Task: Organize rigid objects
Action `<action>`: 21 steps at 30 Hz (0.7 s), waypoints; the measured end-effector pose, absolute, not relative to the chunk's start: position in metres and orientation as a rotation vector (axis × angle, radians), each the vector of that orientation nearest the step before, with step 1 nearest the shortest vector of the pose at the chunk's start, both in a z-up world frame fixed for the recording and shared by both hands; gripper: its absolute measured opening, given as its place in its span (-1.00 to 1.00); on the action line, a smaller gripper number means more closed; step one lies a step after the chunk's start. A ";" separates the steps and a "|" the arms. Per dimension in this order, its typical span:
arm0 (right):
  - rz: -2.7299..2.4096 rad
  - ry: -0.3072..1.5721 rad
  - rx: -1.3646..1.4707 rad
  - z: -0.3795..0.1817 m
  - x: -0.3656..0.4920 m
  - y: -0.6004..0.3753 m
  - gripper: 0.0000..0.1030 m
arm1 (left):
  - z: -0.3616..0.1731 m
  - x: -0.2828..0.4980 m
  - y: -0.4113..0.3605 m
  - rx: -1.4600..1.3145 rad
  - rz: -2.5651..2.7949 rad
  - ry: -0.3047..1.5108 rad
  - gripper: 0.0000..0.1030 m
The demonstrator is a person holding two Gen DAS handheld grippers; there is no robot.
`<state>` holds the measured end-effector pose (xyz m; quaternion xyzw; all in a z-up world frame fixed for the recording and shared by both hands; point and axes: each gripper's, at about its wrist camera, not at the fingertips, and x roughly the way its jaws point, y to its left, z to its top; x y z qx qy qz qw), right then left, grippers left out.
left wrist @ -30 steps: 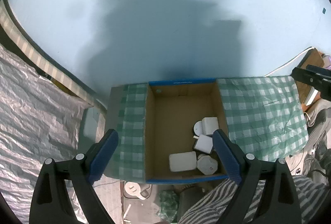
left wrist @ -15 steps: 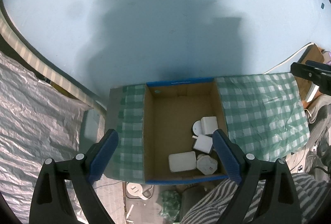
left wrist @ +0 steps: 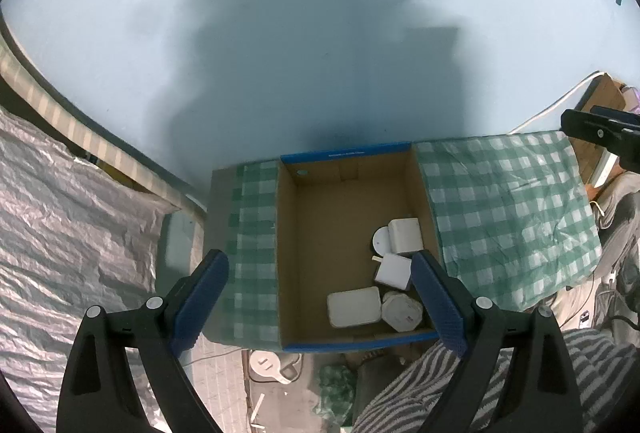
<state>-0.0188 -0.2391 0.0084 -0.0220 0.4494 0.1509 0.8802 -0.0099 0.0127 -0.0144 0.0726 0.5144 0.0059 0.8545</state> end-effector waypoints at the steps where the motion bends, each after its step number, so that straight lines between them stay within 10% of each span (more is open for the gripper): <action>1: 0.314 0.936 -0.043 0.008 -0.019 -0.239 0.54 | -0.015 -0.010 0.012 0.154 0.011 1.081 0.82; 21: 0.309 0.937 -0.043 0.009 -0.020 -0.239 0.54 | -0.014 -0.010 0.011 0.154 0.013 1.082 0.82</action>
